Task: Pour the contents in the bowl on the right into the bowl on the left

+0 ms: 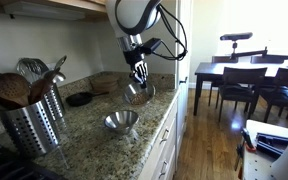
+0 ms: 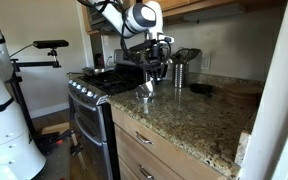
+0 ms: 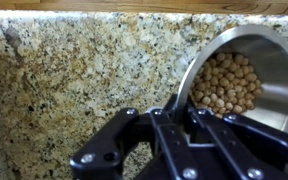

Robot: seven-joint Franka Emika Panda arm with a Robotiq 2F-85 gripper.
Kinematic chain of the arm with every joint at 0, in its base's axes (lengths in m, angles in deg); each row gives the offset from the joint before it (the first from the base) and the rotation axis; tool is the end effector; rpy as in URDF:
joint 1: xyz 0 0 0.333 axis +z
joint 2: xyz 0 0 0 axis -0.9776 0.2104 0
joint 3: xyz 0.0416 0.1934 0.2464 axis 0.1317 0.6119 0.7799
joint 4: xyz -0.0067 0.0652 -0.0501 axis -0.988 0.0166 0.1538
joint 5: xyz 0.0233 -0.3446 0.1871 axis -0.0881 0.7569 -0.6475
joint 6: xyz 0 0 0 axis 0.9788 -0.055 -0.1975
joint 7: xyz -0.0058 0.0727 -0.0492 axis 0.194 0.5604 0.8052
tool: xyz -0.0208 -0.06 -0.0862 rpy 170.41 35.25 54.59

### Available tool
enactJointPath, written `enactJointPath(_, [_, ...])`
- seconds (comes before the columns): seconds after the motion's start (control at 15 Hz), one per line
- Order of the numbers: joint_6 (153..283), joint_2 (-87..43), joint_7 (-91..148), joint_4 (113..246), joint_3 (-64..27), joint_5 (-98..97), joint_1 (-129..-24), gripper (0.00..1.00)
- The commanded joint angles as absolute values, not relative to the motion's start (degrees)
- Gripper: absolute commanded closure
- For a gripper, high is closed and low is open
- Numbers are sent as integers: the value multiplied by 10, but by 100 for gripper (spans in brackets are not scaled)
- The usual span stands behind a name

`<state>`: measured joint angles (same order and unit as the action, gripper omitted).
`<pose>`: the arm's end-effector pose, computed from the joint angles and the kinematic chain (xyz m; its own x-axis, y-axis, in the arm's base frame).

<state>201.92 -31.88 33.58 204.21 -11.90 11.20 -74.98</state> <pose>0.5607 0.0375 0.3757 0.9681 0.2234 -0.1136 0.2427 -0.9489 0.2019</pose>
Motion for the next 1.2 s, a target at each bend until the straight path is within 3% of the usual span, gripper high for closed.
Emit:
enactJointPath(0.0, [1996, -314, 303, 2027, -120, 142, -741, 94])
enactJointPath(1.13, [1946, -257, 276, 1938, -118, 173, -722, 93])
